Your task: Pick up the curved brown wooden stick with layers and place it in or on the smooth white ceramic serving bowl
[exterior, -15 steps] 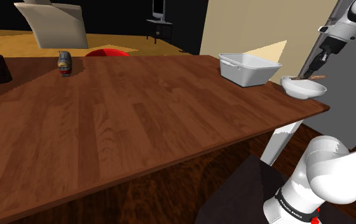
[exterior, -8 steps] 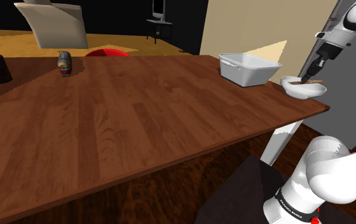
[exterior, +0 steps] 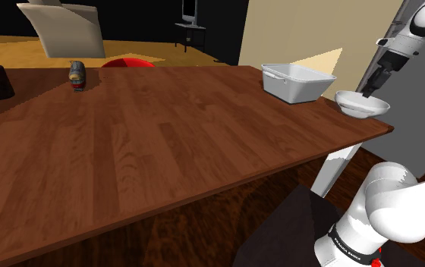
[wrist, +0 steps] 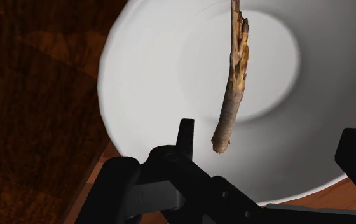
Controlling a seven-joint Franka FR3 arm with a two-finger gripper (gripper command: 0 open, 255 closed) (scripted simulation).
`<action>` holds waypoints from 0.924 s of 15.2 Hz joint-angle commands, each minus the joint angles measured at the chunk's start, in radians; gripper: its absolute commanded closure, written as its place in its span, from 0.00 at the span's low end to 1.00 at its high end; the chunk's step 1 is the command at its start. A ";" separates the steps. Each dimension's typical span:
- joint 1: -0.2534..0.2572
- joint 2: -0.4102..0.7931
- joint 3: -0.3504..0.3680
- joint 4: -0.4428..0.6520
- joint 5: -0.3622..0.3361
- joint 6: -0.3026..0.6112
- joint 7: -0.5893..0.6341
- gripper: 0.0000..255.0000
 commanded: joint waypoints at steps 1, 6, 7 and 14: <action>0.000 0.000 0.000 0.000 0.000 0.000 0.000 0.00; 0.031 0.054 0.006 0.167 0.030 -0.114 -0.027 0.00; 0.031 0.055 0.006 0.167 0.030 -0.114 -0.027 0.00; 0.031 0.055 0.006 0.167 0.030 -0.114 -0.027 0.00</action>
